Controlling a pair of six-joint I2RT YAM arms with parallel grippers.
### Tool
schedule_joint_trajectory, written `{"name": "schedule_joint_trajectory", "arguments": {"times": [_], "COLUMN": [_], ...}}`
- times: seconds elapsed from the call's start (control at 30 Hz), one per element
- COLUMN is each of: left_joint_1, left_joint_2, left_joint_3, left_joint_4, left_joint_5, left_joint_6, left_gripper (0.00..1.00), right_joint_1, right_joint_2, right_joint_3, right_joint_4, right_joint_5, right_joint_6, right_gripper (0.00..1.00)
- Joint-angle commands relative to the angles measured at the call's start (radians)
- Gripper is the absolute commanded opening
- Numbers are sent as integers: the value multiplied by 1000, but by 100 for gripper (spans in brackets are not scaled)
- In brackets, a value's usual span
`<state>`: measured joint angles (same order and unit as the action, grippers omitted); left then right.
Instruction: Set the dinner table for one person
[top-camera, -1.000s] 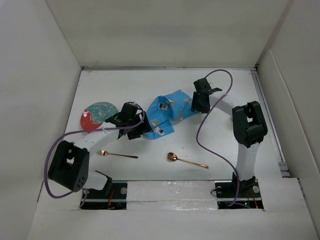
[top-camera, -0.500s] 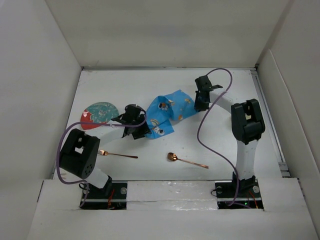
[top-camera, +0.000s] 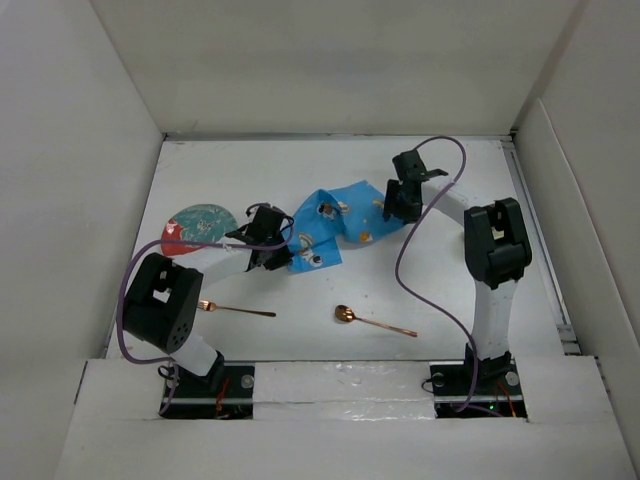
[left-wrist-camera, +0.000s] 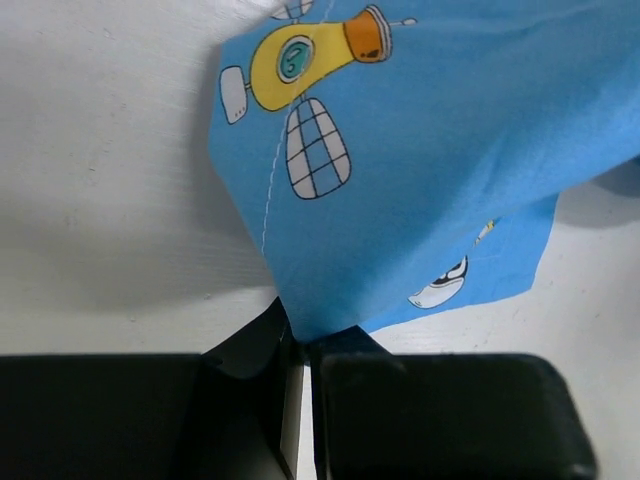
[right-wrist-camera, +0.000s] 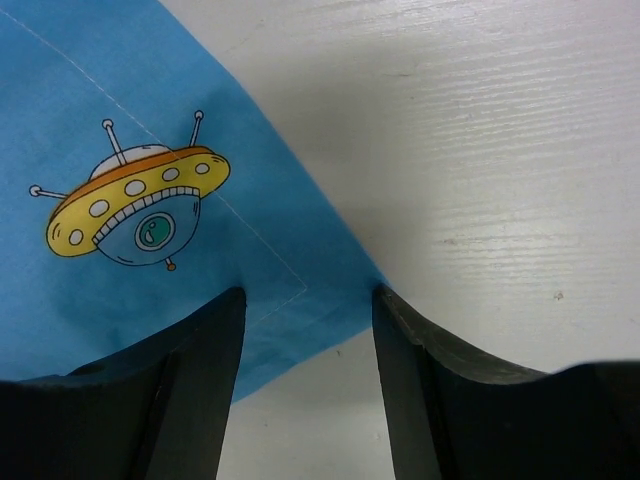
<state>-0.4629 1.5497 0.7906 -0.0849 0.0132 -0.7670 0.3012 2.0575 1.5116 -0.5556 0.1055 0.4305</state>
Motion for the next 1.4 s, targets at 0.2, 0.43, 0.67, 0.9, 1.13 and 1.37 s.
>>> {"name": "schedule_joint_trajectory", "arguments": {"times": [0.2,0.43,0.67,0.9,1.13,1.37], "left_joint_1": [13,49,49,49,49,49], "left_joint_2": [-59,-54,-23,-39,-40,-40], "left_joint_3": [114,118,127,148,153,170], "left_joint_4": [-104,-110,-102,-104,-107,-113], "left_joint_5": [-220,-196,-165,-148,-145,-170], "left_joint_6": [135,238,258,276,284,301], "left_gripper": [0,0,0,0,0,0], "right_joint_1": [-11,-11,-2,-37,-47,-65], "right_joint_2": [0,-17,15,1,43,76], "right_joint_3": [30,5,62,70,62,93], "right_joint_4": [-107,-138,-196,-205,-222,-254], "right_joint_5": [0,65,129,148,-7,-98], "right_joint_6": [-16,-27,-38,-50,-82,-114], "right_gripper": [58,60,63,68,64,26]}}
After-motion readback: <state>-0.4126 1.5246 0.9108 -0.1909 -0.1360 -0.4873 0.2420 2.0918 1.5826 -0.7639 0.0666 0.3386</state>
